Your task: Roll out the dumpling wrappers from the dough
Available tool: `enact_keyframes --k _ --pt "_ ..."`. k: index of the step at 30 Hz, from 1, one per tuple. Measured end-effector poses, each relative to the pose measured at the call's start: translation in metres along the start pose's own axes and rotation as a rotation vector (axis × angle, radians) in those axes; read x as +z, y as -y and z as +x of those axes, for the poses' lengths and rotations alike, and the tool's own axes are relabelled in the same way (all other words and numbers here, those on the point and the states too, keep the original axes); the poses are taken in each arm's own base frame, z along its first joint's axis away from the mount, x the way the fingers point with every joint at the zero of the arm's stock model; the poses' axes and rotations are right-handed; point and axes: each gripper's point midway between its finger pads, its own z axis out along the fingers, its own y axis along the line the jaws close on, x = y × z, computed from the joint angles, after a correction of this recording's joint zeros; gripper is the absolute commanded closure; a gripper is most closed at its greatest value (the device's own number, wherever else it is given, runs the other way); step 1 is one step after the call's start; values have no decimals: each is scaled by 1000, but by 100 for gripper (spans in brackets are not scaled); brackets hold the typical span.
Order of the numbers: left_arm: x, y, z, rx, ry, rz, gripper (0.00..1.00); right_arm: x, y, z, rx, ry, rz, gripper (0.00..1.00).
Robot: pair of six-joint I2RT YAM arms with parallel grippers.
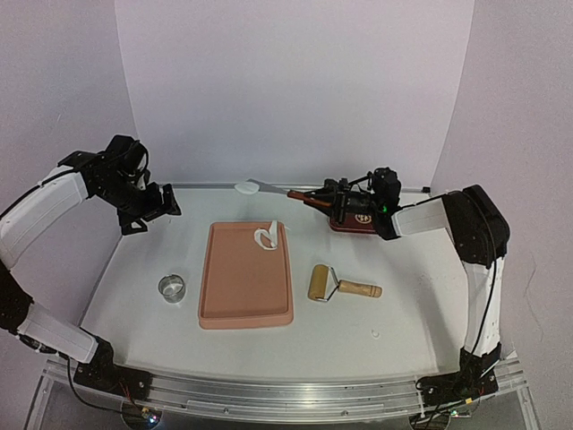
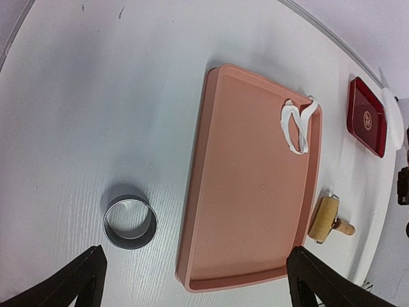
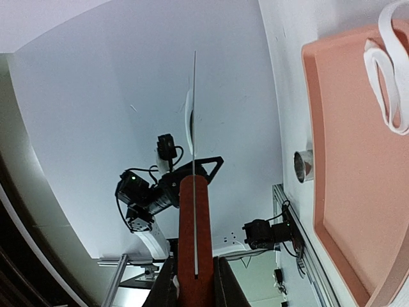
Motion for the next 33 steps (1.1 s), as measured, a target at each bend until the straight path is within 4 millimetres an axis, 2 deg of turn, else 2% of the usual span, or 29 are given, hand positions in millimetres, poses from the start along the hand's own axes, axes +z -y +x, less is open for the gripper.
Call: enact_keyframes --k 6,13,23,33 --pt "-2 -2 3 -2 2 3 0 -44 -23 -25 -25 99 -28 100" --pt "-4 -1 3 0 3 9 0 -103 -26 -54 -11 224 -38 100" --pt "-2 0 4 21 -5 12 0 -187 -9 -81 23 384 -35 100" --pt "12 4 2 36 -49 4 0 -266 14 -87 38 519 -26 100"
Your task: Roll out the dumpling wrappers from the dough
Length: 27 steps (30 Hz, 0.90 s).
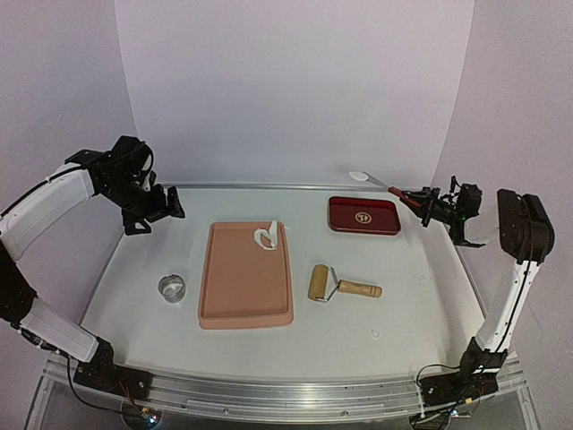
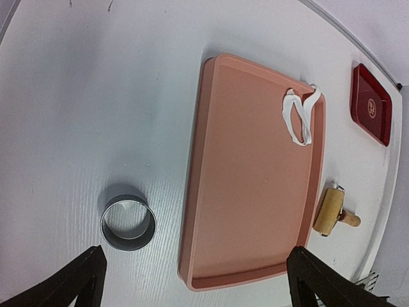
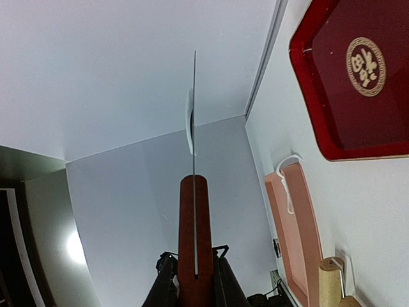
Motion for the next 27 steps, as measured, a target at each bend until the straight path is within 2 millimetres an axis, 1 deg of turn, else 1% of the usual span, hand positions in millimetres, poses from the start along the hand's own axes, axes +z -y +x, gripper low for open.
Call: enact_keyframes --k 3,10,13,15,21,27 --pt "3 4 -4 11 -6 3 0 -9 9 -2 5 18 9 100" --pt "12 14 -15 33 -18 16 0 -14 37 0 5 36 59 100" --pt "16 16 -17 37 -24 20 0 -17 55 -2 -7 67 142 100" --pt "18 16 -17 37 -31 18 0 -21 65 -3 -30 88 227 100" --pt "22 16 -16 37 -43 19 0 -31 65 -3 -147 116 370 100" --pt "24 17 -15 41 -50 23 0 -43 83 0 -189 119 507 100"
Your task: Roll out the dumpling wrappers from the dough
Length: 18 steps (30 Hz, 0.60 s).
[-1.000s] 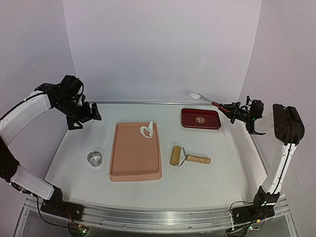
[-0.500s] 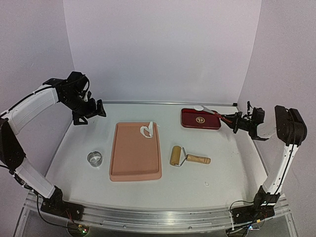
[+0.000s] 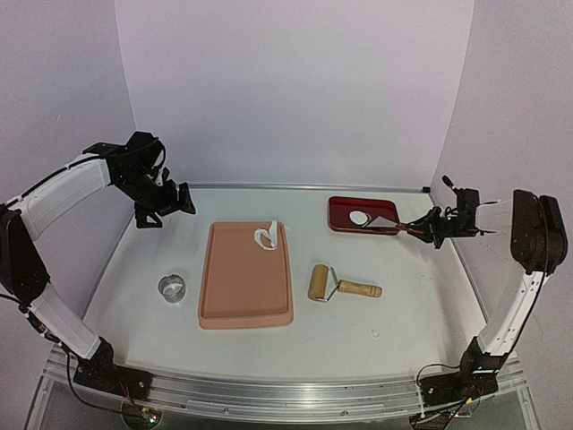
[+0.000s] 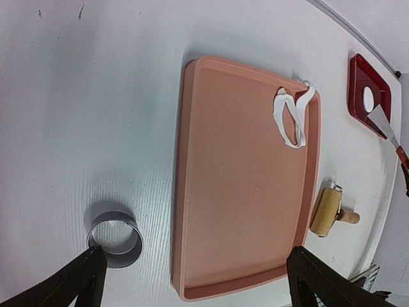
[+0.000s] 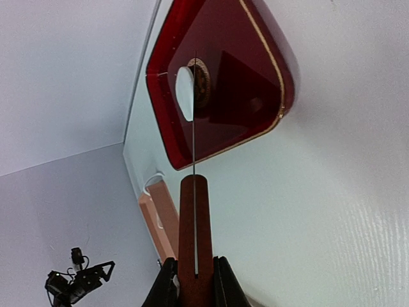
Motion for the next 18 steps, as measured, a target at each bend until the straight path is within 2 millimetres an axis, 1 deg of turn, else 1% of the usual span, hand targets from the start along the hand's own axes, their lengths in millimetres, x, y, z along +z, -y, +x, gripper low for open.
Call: enact_keyframes --k 3,11,14,18 --pt "2 1 -1 4 1 3 0 -3 3 1 -37 -4 46 100" --pt "6 3 -4 16 3 11 0 -33 -16 2 -120 48 158 100" --pt "6 5 -6 17 13 20 0 -43 -31 3 -143 62 174 100" --pt "6 6 -9 12 24 25 0 -56 -67 6 -209 82 164 100"
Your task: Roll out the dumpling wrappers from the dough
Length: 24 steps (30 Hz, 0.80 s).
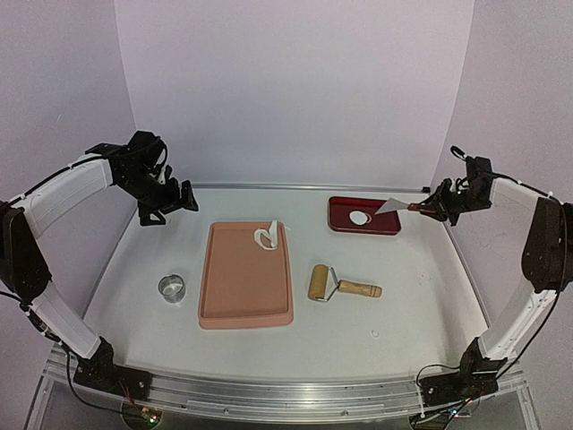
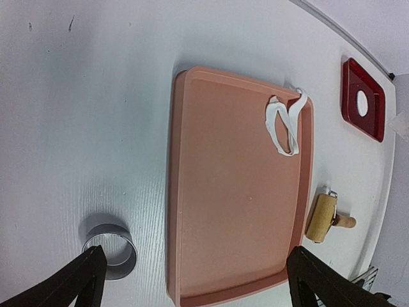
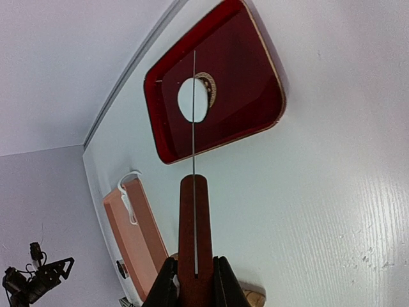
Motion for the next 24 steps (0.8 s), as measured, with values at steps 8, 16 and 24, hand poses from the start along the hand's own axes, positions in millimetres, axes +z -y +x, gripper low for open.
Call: enact_keyframes --k 8,16,24 --pt "2 -2 -2 -25 11 -7 0 -52 -40 37 -60 95 38 100" --pt "18 -15 13 -57 -22 -38 0 -56 40 115 158 42 199 100" --pt "19 -16 15 -76 -25 -35 0 -42 60 135 239 -12 209 100"
